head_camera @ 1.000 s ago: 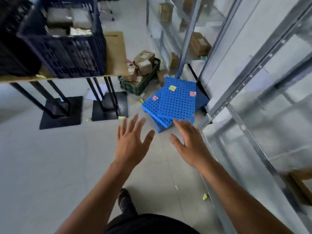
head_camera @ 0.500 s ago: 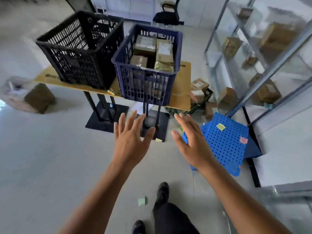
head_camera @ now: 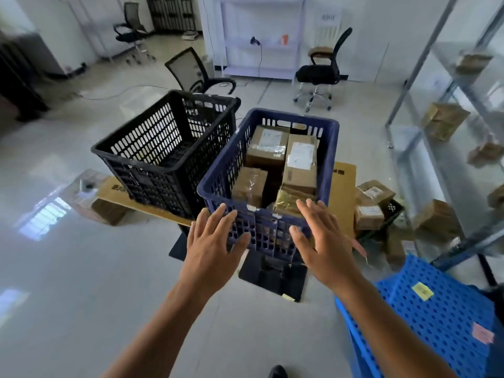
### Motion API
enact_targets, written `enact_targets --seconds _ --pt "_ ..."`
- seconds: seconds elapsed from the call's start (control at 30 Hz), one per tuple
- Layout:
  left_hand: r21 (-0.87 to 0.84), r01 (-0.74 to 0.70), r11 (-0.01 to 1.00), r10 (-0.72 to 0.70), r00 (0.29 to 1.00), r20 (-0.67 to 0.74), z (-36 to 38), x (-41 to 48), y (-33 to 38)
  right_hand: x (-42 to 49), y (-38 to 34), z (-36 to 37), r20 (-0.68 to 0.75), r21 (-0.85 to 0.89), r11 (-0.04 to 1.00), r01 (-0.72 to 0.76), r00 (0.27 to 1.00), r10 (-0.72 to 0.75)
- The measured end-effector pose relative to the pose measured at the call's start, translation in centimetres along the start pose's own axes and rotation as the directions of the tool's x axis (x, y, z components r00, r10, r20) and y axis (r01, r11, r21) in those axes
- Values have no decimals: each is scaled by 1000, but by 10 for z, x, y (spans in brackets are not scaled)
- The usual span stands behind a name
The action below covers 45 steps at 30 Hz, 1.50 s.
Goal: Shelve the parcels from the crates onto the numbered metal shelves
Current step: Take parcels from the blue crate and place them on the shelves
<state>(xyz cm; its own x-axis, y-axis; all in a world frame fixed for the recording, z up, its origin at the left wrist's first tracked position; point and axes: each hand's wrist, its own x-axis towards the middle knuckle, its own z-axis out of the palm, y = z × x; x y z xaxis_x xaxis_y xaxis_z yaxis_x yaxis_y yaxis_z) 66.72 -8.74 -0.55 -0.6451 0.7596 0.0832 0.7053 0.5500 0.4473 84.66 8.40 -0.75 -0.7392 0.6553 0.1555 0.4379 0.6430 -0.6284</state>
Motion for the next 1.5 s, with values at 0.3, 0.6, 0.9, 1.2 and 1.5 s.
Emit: enact_targets --seconds 0.3,0.6,0.9,1.2,1.5 --pt "-29 -80 996 82 993 81 18 137 2 118 25 8 61 -107 993 -52 996 59" --pt "-146 -99 984 136 952 276 47 294 -21 228 43 34 64 -228 952 -202 973 222" --pt "-247 86 965 27 905 424 96 380 -19 322 95 65 82 -385 878 -285 937 340" --pt "-419 506 754 -257 814 520 124 399 -23 316 120 89 45 -526 802 -283 932 359" --pt "-569 482 666 -205 852 481 122 400 -23 320 121 86 21 -466 812 -353 913 408"
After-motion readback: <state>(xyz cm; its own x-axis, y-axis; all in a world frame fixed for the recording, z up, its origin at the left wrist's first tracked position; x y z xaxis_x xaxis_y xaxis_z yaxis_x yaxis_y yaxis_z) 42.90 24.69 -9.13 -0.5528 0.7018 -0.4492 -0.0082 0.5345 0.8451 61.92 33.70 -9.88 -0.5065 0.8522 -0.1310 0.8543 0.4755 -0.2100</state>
